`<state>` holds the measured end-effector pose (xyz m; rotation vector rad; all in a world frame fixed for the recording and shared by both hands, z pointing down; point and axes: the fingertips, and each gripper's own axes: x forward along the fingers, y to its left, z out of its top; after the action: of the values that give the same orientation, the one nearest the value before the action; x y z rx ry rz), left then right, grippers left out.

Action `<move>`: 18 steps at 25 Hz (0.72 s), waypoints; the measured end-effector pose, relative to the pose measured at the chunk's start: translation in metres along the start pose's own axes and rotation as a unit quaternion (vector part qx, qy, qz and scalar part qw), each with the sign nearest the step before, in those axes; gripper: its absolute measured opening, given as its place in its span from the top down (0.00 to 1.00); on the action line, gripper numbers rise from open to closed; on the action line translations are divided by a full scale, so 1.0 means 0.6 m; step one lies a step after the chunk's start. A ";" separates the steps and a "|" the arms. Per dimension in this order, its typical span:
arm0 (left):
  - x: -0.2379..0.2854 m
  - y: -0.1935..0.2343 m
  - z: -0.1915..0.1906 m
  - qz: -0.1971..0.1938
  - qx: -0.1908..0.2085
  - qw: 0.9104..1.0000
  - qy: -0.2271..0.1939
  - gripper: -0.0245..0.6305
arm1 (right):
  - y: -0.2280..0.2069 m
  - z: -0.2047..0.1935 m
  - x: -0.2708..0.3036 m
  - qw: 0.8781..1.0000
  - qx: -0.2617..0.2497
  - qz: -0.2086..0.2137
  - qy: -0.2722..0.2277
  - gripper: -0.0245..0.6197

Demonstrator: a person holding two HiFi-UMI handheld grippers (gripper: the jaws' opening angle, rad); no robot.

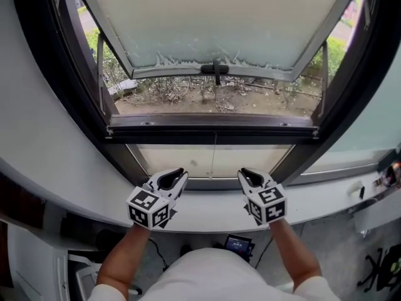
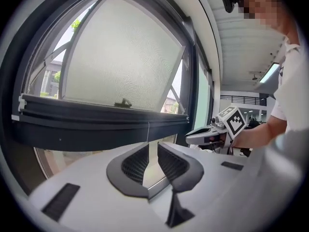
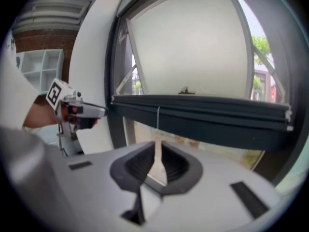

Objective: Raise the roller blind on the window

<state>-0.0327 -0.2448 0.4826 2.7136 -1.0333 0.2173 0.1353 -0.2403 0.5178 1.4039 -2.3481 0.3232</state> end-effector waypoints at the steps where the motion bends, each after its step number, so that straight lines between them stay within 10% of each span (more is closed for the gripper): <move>1: 0.005 0.002 0.004 0.000 0.009 1.000 0.002 0.87 | -0.003 0.006 0.003 1.000 -0.010 -0.002 0.000 0.91; 18: 0.070 0.037 0.030 -0.001 0.121 0.991 0.053 0.85 | -0.030 0.062 0.050 0.995 -0.102 -0.018 0.013 0.87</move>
<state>-0.0155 -0.2920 0.4782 2.8779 -1.0342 0.5105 0.1307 -0.2869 0.4976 1.3343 -2.2592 0.0881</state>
